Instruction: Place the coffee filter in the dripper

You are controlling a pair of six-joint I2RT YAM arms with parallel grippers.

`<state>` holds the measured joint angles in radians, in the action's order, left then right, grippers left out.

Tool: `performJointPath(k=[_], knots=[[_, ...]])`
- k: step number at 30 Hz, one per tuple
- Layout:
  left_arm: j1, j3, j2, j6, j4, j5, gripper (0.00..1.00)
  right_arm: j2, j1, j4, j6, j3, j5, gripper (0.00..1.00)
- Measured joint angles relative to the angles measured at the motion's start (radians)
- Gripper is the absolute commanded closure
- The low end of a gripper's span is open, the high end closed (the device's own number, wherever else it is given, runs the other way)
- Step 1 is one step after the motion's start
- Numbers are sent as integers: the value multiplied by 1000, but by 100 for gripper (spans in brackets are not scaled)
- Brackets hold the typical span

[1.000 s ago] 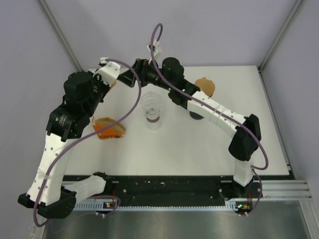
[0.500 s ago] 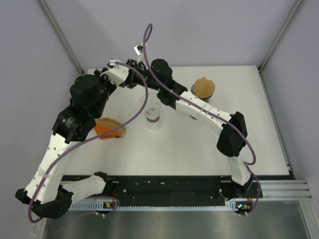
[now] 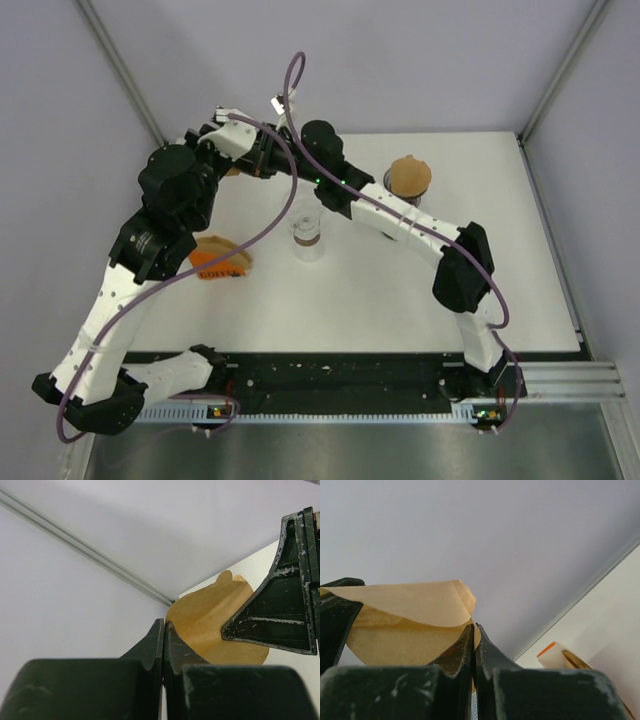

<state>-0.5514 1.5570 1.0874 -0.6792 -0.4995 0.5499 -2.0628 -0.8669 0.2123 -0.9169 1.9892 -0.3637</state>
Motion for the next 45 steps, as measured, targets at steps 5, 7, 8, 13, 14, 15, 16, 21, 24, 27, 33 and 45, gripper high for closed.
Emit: performJointPath(k=[5,7,8,13,14,15,16,21,24,27,33,45], knots=[[0,7,2,31,-33,-11,68,32,0,-92,133,1,57,100],[0,20,2,67,-72,-23,50,56,2,-178,214,3,97,100],[-1,35,3,93,-100,-32,42,64,5,-214,245,6,112,100],[-1,177,48,277,-264,-72,34,68,19,-483,436,88,197,100],[-1,198,58,307,-291,-84,34,71,22,-532,468,100,212,100],[-1,217,69,342,-320,-102,34,76,26,-584,499,110,228,100],[-1,231,79,375,-349,-124,33,84,28,-635,527,117,241,100],[-1,249,128,513,-471,-247,27,94,45,-878,629,199,293,100],[-1,246,151,568,-508,-311,23,93,61,-996,661,265,311,100],[-1,213,159,610,-513,-366,14,93,80,-1051,671,290,311,100],[-1,188,226,686,-509,-477,5,90,99,-1135,651,290,309,100],[-13,207,377,738,-434,-537,31,83,111,-1165,577,290,257,100]])
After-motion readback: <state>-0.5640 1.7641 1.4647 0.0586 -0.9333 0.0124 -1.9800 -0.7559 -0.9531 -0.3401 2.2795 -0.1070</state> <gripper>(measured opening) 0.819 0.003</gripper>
